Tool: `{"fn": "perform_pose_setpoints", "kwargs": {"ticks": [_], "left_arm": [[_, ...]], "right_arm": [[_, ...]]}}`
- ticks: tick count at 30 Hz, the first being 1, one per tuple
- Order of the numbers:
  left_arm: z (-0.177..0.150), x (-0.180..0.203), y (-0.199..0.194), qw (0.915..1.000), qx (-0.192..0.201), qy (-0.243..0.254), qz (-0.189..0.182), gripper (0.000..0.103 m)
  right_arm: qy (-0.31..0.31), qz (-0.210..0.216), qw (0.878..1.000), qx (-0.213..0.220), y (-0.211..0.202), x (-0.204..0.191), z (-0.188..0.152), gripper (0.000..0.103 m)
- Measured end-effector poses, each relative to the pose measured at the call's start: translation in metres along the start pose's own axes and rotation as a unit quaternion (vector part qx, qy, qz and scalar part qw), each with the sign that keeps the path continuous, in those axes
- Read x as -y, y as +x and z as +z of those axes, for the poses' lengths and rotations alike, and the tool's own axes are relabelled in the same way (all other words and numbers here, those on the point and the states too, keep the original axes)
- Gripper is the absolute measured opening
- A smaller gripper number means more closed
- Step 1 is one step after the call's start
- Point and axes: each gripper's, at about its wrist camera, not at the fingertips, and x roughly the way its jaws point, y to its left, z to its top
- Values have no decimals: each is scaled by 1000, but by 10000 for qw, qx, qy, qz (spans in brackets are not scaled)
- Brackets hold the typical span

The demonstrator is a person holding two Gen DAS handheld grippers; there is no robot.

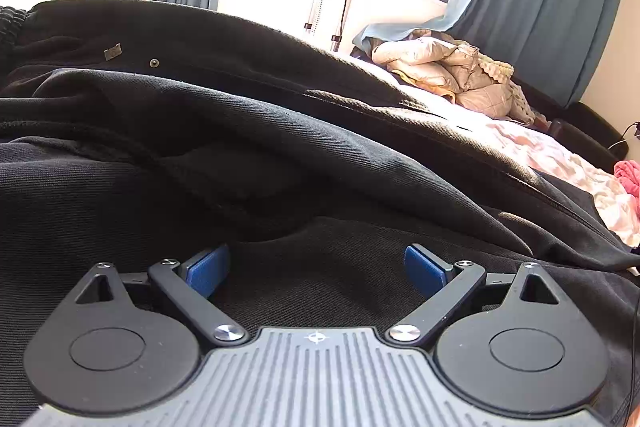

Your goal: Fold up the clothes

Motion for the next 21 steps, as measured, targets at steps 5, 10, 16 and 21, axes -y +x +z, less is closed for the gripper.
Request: {"fn": "perform_pose_setpoints", "kwargs": {"ticks": [5,10,16,21], "left_arm": [[-1,4,-4,10000,67,61,-32,95],[-4,4,0,10000,24,73,45,95],[-4,7,1,9998,30,186,82,95],[-3,11,-1,9996,53,276,78,95]], "right_arm": [[-364,46,9972,651,-18,-32,21,4],[-361,-549,9968,459,-4,-6,24,5],[-295,-342,9987,225,-1,32,7,20],[-885,-338,9943,491,-41,22,10,44]]}}
